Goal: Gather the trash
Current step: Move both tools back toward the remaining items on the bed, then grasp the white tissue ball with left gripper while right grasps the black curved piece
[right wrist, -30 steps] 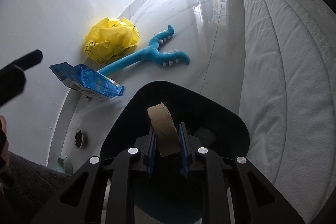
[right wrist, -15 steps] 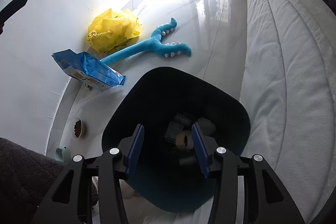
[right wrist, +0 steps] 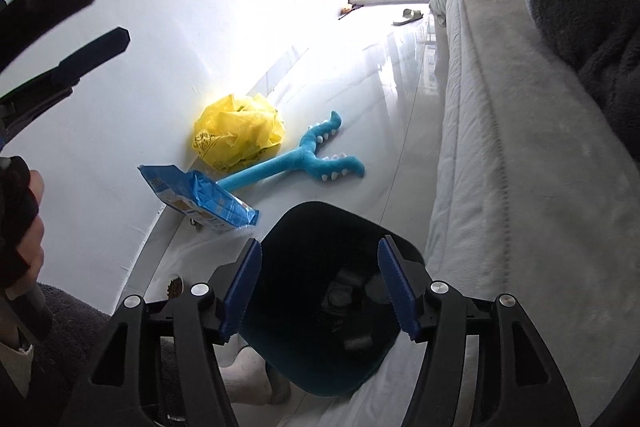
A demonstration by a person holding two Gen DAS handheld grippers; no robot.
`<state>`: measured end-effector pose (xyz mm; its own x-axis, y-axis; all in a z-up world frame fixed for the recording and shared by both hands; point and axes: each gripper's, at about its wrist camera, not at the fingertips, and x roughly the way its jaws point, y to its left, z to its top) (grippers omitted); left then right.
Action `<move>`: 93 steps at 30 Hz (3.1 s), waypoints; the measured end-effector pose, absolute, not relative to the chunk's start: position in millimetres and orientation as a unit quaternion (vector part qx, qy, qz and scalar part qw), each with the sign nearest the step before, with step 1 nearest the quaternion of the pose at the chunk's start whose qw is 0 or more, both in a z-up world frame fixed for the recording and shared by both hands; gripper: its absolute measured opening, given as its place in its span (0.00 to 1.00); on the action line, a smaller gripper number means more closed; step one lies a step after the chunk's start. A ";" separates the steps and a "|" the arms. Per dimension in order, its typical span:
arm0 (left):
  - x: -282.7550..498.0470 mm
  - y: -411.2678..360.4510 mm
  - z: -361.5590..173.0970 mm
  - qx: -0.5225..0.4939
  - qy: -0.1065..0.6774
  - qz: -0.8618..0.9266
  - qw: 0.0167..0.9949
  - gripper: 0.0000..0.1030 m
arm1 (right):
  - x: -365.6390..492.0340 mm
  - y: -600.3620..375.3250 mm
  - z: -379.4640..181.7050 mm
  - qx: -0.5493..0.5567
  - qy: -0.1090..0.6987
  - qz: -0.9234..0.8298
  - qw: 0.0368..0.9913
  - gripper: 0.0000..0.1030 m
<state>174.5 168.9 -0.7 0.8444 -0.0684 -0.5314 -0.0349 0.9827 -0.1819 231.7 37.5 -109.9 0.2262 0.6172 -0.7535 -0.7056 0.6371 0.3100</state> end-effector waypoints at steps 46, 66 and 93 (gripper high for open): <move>297.9 -12.5 -43.7 -0.049 0.324 -0.159 0.931 0.94 | 297.4 -199.9 -109.8 -0.063 0.442 0.223 0.867 0.48; 328.9 -92.6 -64.3 -0.049 0.342 -0.203 0.916 0.94 | 282.4 -250.2 -101.9 -0.032 0.434 0.240 0.868 0.08; 368.7 -172.1 -128.8 -0.030 0.432 -0.178 0.883 0.71 | 258.5 -354.5 -85.2 0.053 0.418 0.204 0.884 0.08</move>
<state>368.7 -172.1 -128.8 0.5627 -0.3407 -0.7532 0.2891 0.9347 -0.2068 258.5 -354.5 -85.2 0.5674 0.4047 -0.7171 -0.3160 0.9112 0.2641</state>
